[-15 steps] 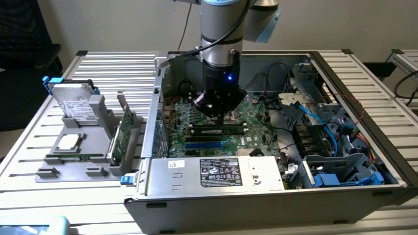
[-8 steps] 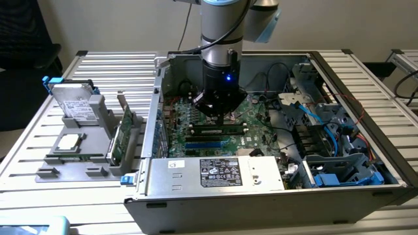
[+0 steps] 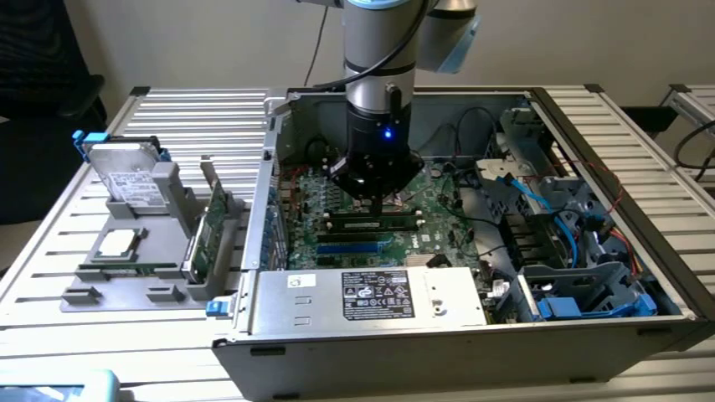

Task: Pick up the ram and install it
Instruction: 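Press down the ram until it locks into place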

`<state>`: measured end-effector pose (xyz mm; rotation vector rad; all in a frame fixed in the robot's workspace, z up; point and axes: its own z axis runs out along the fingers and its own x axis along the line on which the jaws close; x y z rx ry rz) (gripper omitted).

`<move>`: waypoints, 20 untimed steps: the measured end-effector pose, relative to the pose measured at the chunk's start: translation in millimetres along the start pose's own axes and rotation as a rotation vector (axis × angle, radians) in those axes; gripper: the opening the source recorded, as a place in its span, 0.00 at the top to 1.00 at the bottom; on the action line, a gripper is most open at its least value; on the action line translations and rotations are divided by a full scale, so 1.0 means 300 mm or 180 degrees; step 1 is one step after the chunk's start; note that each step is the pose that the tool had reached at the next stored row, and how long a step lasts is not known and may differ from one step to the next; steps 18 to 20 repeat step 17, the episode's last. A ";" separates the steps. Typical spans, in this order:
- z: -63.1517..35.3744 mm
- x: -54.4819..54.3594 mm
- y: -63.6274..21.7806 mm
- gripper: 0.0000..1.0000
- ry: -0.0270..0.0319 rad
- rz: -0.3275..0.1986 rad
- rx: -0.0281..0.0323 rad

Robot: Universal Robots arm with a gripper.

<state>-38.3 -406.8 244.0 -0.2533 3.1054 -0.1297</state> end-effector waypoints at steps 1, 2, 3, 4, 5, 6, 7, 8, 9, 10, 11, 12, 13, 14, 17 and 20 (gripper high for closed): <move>0.000 0.000 0.000 0.89 -0.0001 0.0036 0.0001; 0.000 0.000 0.000 0.89 -0.0002 0.0071 0.0003; 0.000 0.000 0.000 0.89 -0.0003 0.0107 0.0004; 0.000 0.000 0.000 0.89 -0.0005 0.0141 0.0005; 0.000 0.000 0.000 0.89 -0.0006 0.0176 0.0006; 0.000 0.000 0.000 0.89 -0.0007 0.0210 0.0008; 0.000 0.000 0.000 0.89 -0.0008 0.0244 0.0009; 0.000 0.000 0.000 0.89 -0.0009 0.0275 0.0010; 0.000 0.000 0.000 0.89 -0.0010 0.0307 0.0011; 0.000 0.000 0.000 0.89 -0.0011 0.0330 0.0012; 0.000 0.000 0.000 0.89 -0.0010 0.0345 0.0012; 0.000 0.000 0.000 0.89 -0.0010 0.0349 0.0012; 0.000 0.000 0.000 0.89 -0.0010 0.0349 0.0012; 0.000 0.000 0.000 0.89 -0.0010 0.0349 0.0012; 0.000 0.000 0.000 0.89 -0.0010 0.0349 0.0012; 0.000 0.000 0.000 0.89 -0.0010 0.0349 0.0012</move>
